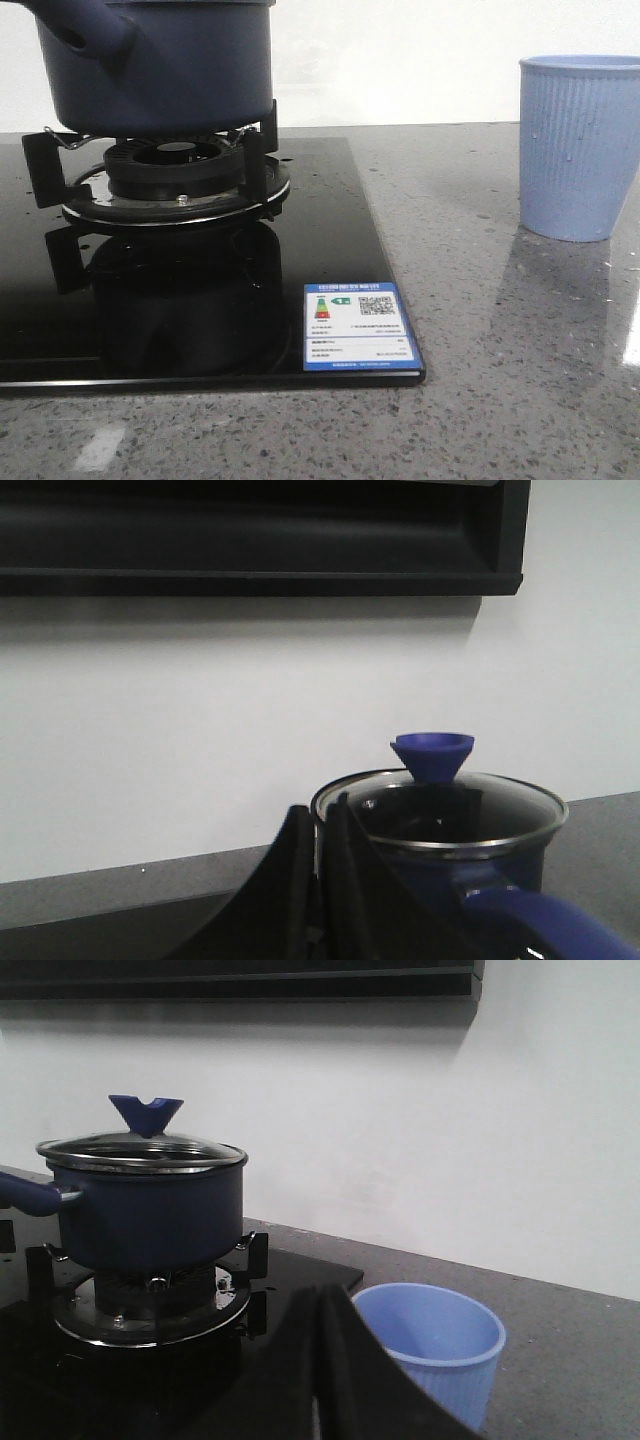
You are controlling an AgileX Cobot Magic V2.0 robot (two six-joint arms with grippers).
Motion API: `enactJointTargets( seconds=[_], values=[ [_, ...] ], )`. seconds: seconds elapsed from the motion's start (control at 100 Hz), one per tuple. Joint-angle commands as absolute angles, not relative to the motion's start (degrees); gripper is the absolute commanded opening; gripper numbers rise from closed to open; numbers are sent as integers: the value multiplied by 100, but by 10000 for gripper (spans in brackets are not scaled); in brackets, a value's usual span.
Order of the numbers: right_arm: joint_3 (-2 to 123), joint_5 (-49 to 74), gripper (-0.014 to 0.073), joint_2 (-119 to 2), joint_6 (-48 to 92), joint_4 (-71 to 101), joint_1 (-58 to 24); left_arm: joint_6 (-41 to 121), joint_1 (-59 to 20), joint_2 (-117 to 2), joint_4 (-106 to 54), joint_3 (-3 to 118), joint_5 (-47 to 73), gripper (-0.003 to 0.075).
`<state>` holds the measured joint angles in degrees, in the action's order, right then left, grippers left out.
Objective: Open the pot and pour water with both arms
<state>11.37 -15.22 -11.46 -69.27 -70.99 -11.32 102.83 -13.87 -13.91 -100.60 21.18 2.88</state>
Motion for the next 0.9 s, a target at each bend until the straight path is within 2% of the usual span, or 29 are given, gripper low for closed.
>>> enactJointTargets(
  seconds=[0.0,0.22,0.42,0.89],
  values=[
    [1259,-1790,-69,-1133,-6955,-7051,-1089,10214,-1366,-1013,-10140,1922,343,-20],
    [1259,-1875,-69,-1133,-6955,-7051,-1089,10214,-1366,-496,-10140,1445,483,-20],
    [1259,-1875,-69,-1133,-6955,-7051,-1089,10214,-1366,-494,-10148,1445,899,-20],
    [1259,-1875,-69,-1133,-6955,-7051,-1089,10214,-1366,-494,-10148,1445,912,-20]
  ],
)
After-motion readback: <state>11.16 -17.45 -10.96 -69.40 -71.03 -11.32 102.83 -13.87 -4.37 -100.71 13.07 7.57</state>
